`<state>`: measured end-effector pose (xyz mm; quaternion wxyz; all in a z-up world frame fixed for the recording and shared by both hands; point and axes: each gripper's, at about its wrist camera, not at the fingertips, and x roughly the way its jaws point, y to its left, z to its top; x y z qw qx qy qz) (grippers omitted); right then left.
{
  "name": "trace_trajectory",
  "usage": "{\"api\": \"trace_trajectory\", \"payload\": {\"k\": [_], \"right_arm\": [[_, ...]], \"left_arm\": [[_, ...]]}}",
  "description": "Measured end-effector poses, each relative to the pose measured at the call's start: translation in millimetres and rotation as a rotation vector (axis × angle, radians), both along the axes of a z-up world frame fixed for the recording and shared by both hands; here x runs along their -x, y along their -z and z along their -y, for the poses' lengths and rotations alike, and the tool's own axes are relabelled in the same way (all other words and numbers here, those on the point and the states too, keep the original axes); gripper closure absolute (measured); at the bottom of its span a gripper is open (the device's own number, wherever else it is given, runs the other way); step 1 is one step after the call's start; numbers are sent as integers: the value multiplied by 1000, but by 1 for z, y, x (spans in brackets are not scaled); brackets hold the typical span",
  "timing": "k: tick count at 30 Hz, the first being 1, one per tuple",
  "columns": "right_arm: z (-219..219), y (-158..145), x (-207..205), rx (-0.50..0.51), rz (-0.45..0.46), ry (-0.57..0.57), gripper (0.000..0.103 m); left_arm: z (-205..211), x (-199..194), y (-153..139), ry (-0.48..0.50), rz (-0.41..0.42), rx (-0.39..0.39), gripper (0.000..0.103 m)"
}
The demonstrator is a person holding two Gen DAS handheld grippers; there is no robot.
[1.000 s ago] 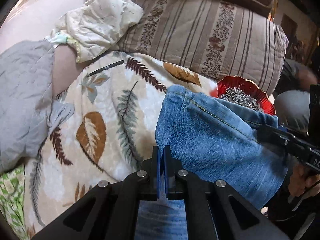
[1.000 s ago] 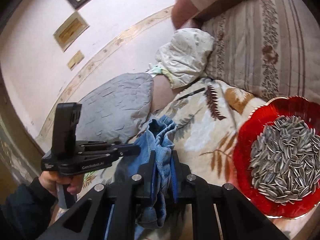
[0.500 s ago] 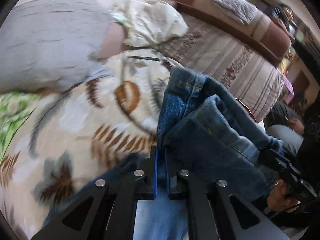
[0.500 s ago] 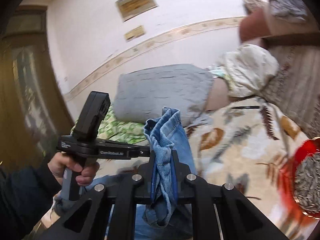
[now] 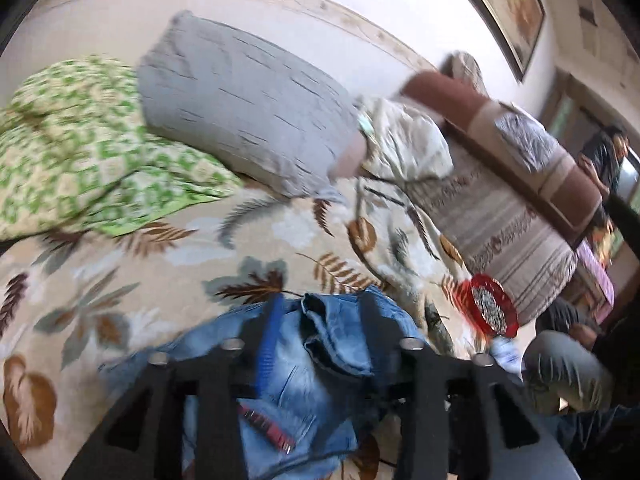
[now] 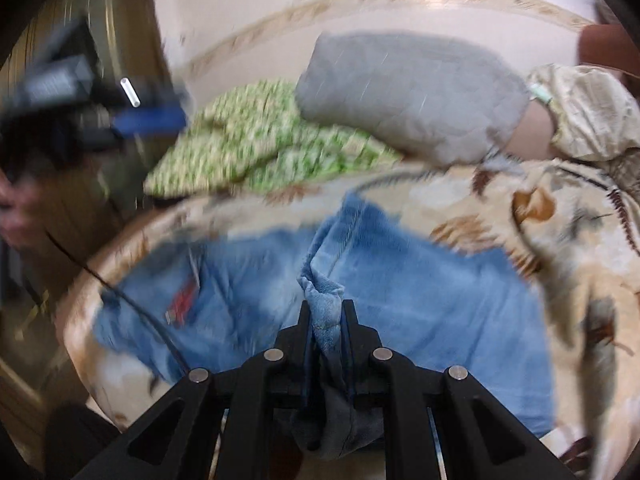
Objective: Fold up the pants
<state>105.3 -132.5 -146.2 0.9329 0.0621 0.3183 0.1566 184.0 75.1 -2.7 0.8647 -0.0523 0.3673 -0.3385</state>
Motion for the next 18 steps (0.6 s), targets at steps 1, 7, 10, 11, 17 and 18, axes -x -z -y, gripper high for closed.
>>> {"api": "trace_trajectory", "payload": {"k": [1, 7, 10, 11, 17, 18], "right_arm": [[-6, 12, -3, 14, -38, -14, 90], [-12, 41, -5, 56, -126, -34, 84], [-11, 38, -7, 69, -132, -38, 84], [-10, 37, -6, 68, -134, -39, 83], [-1, 2, 5, 42, -70, -46, 24], [3, -9, 13, 52, -26, -47, 24]], "left_arm": [[-7, 6, -2, -15, 4, 11, 59], [-41, 31, -11, -94, 21, 35, 43], [-43, 36, -8, -105, 23, 1, 43], [-42, 38, -6, -110, 23, -15, 43], [-28, 47, 9, -145, 39, -120, 22], [-25, 48, 12, -160, 40, -134, 22]]}}
